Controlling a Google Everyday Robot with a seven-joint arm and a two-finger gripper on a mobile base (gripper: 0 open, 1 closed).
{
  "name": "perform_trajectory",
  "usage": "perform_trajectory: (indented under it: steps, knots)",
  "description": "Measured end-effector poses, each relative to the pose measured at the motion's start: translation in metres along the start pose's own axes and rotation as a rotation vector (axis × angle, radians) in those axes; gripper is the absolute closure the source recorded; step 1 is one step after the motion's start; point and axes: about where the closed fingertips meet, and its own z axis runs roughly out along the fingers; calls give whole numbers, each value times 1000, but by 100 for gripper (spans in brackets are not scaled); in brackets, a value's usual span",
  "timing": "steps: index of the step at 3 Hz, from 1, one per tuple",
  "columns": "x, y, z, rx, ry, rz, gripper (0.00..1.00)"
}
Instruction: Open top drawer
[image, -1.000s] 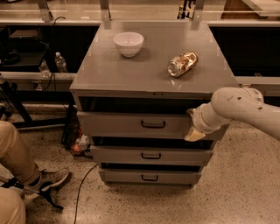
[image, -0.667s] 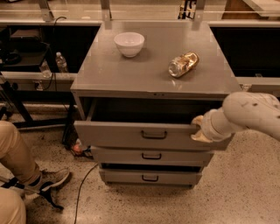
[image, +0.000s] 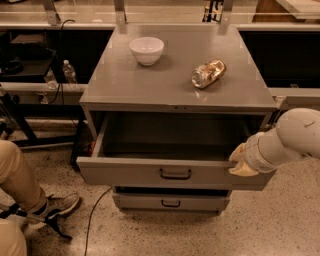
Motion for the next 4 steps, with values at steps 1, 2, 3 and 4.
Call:
perform_trajectory:
  steps: [1, 2, 3, 4]
  knots:
    - [0, 0, 0, 0, 0, 0, 100]
    - [4, 16, -2, -11, 8, -4, 100]
    - [14, 49, -6, -46, 28, 6, 100]
    - [14, 49, -6, -46, 28, 6, 100]
